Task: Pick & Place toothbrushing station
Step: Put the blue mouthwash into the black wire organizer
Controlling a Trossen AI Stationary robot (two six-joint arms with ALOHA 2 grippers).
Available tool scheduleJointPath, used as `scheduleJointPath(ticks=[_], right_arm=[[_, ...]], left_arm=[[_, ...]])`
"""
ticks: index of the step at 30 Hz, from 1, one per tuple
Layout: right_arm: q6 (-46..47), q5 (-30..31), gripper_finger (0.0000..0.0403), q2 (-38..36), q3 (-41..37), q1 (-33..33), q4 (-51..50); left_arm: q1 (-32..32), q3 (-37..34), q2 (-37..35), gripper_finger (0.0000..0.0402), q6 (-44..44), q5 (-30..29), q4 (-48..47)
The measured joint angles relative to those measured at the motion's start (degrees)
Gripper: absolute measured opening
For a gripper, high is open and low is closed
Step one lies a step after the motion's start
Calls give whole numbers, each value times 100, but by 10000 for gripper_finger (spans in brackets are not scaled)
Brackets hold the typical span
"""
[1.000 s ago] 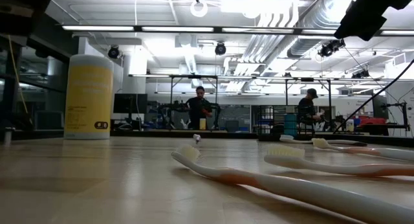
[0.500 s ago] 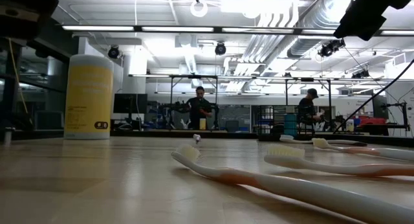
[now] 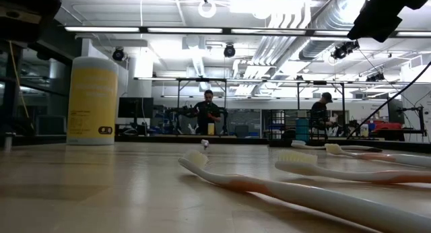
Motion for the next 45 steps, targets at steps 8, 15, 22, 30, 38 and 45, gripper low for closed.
scheduleJointPath(ticks=[8,15,22,30,38,45], right_arm=[[1,0,120,0,0,0,0],[1,0,120,0,0,0,0],[0,0,120,0,0,0,1],[1,0,120,0,0,0,2],[0,0,120,0,0,0,87],[-1,0,120,0,0,0,85]], left_arm=[[-2,0,0,79,-2,206,-64],[-2,-4,0,91,-11,335,-110],[-4,-17,32,121,-21,400,-128],[35,-4,201,125,-20,554,-104],[116,-7,205,125,-26,775,-80],[277,-7,260,125,-33,1342,-83]])
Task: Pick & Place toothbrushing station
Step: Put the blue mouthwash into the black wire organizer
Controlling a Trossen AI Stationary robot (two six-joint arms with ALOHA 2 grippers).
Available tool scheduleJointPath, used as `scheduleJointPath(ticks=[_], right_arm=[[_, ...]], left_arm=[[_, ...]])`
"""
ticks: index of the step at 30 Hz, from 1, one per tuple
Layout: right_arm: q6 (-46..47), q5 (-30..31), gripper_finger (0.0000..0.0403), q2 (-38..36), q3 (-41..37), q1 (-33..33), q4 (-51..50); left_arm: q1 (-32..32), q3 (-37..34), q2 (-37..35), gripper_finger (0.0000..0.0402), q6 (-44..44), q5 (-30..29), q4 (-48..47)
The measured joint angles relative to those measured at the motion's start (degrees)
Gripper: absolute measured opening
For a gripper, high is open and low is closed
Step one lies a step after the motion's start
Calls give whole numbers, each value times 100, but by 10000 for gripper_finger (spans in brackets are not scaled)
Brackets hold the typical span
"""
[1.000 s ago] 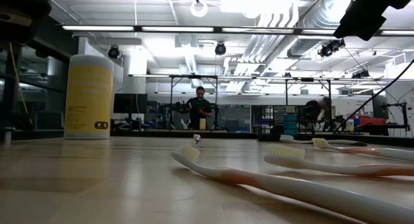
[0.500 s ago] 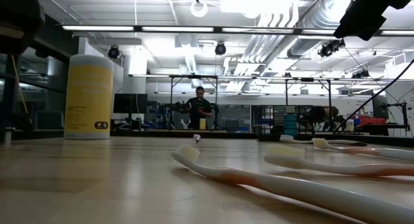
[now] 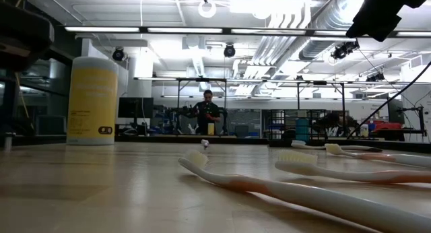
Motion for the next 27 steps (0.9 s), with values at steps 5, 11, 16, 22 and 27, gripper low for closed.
scheduleJointPath(ticks=[5,11,16,22,27], right_arm=[[0,0,120,0,0,0,0],[2,0,120,0,0,0,0],[0,0,120,0,0,0,2],[0,0,120,0,0,0,7],[0,0,120,-1,0,0,9]], left_arm=[[53,2,159,125,-9,312,-27],[49,0,190,125,-183,330,1],[-64,-6,202,124,-469,243,53],[-229,-13,208,124,-555,-126,92],[-248,-9,208,120,-568,-151,87]])
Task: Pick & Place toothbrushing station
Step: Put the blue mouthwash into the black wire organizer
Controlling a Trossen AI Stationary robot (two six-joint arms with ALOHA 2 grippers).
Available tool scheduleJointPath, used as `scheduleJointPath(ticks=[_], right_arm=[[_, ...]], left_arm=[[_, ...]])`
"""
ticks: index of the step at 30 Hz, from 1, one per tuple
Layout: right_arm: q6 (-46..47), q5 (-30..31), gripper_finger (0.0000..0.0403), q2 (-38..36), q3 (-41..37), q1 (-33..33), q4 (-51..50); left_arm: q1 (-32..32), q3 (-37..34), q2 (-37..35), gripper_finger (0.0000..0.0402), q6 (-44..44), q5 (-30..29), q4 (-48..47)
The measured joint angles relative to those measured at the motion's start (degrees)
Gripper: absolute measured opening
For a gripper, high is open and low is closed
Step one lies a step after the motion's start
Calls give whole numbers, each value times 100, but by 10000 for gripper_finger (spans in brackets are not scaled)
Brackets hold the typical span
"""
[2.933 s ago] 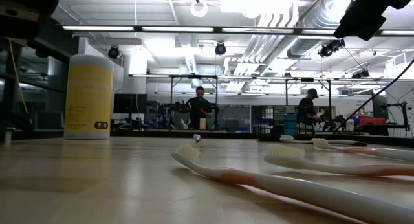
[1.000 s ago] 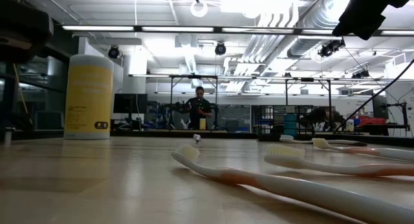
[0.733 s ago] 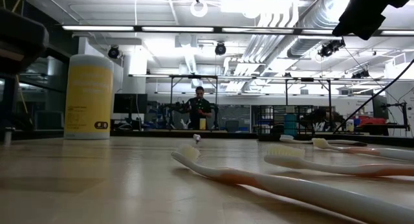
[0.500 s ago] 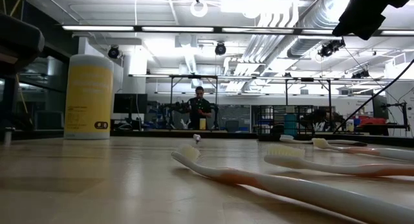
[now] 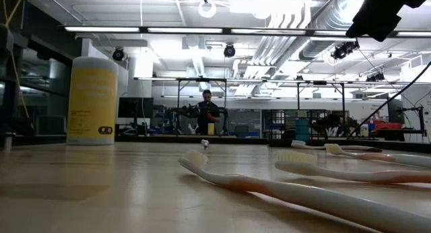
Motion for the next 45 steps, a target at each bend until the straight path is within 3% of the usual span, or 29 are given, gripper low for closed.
scheduleJointPath(ticks=[11,15,22,33,38,45], right_arm=[[1,0,120,1,0,0,4],[0,0,120,-1,0,0,7],[0,0,120,1,0,0,15],[1,0,120,0,0,0,37],[0,0,120,-1,0,0,35],[1,0,120,-1,0,0,67]], left_arm=[[15,0,-26,66,52,-65,-9],[71,0,-140,65,197,-189,-31],[267,-23,-403,80,794,-933,-274],[776,-15,-437,84,1680,-1081,-333],[837,-11,-472,84,2266,-1693,-347],[651,108,-548,84,3355,-3231,-351]])
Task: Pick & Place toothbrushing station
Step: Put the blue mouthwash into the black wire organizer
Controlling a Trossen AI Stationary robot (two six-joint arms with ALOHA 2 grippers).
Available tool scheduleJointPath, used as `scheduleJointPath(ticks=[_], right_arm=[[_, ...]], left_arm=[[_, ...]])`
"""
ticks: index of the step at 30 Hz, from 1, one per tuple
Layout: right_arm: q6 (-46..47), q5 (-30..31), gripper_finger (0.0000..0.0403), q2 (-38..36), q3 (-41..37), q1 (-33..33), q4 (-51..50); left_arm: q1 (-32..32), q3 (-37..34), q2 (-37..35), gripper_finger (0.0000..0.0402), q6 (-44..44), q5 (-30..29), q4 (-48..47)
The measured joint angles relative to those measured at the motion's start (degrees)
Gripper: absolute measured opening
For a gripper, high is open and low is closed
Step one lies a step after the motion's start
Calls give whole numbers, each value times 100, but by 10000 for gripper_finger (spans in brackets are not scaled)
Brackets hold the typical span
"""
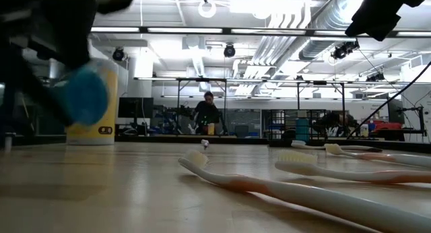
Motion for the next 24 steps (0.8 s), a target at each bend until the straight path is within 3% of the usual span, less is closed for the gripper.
scheduleJointPath(ticks=[17,24], right_arm=[[-1,0,120,-1,0,0,53],[-40,44,120,-1,0,0,332]], left_arm=[[66,169,-8,83,686,-1053,526],[66,169,-8,83,739,-1220,720]])
